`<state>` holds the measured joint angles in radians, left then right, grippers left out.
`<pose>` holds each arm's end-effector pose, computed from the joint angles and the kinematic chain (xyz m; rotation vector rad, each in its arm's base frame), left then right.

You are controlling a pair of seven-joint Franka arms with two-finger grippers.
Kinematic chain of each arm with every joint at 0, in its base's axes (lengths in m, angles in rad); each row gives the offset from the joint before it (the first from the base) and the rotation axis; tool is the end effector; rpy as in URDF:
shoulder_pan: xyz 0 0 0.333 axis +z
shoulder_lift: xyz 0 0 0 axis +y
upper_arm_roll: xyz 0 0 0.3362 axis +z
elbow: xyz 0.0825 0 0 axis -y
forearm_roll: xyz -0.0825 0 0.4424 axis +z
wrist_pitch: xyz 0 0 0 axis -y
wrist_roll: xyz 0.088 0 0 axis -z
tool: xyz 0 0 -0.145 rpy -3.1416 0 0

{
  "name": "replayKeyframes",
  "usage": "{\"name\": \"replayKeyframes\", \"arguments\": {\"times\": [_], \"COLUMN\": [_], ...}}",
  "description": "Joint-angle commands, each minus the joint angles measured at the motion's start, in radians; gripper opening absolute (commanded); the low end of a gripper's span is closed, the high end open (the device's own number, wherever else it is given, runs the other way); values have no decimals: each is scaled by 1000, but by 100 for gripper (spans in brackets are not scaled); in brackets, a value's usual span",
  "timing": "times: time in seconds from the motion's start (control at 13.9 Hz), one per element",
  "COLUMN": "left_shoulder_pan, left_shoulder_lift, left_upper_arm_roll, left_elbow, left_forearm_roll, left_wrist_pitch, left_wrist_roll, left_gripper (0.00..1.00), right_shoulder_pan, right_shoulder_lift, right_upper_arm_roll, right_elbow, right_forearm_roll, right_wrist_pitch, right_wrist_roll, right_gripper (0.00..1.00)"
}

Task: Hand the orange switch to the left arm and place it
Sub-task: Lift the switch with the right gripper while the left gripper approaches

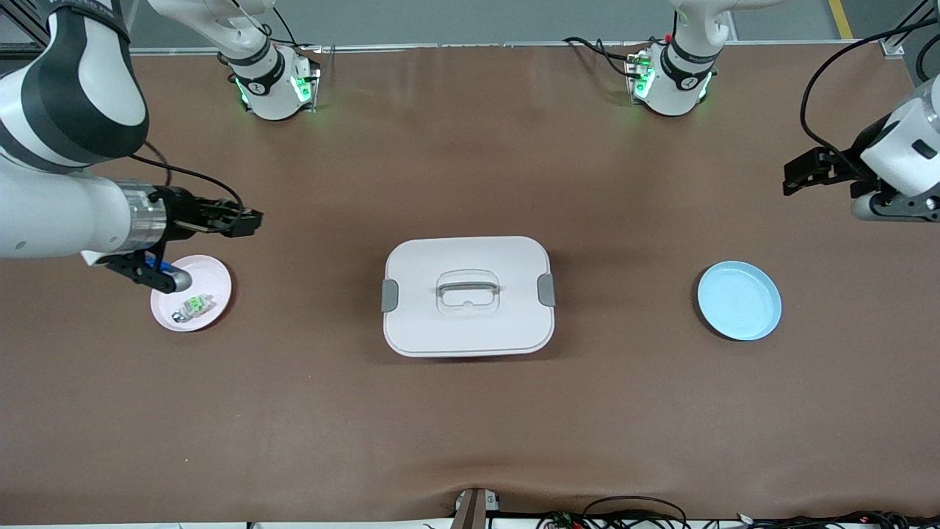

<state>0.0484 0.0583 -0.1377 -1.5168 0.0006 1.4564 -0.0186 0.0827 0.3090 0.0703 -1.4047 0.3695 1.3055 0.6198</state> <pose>0.6125 -0.0525 0.5903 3.1331 -0.1111 -0.1858 0.6395 0.1526 0.4914 -2.7630 0.6210 0.7573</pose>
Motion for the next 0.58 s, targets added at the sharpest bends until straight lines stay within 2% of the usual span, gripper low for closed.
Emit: {"name": "replayKeyframes", "arguments": {"times": [0.0, 0.14, 0.29, 0.5], "left_shoulder_pan": [-1, -9, -25, -117], "left_shoulder_lift": [11, 15, 26, 37], "left_upper_arm_roll": [-6, -8, -8, -11], "left_elbow": [6, 10, 12, 15], "left_forearm_roll": [-83, -152, -218, -225], "left_wrist_pitch": [39, 68, 79, 82], "left_wrist_roll": [-21, -88, -173, -350], "left_gripper": [100, 100, 100, 100], "right_shoulder_pan": [17, 52, 109, 207], "right_shoulder_lift": [16, 16, 16, 15], "right_upper_arm_roll": [-3, -3, -1, -3], "right_elbow": [36, 38, 49, 49], "right_forearm_roll": [179, 274, 325, 391], "right_wrist_pitch": [-15, -2, 56, 176], "right_wrist_roll": [191, 332, 453, 619], "right_gripper": [34, 34, 34, 34]}}
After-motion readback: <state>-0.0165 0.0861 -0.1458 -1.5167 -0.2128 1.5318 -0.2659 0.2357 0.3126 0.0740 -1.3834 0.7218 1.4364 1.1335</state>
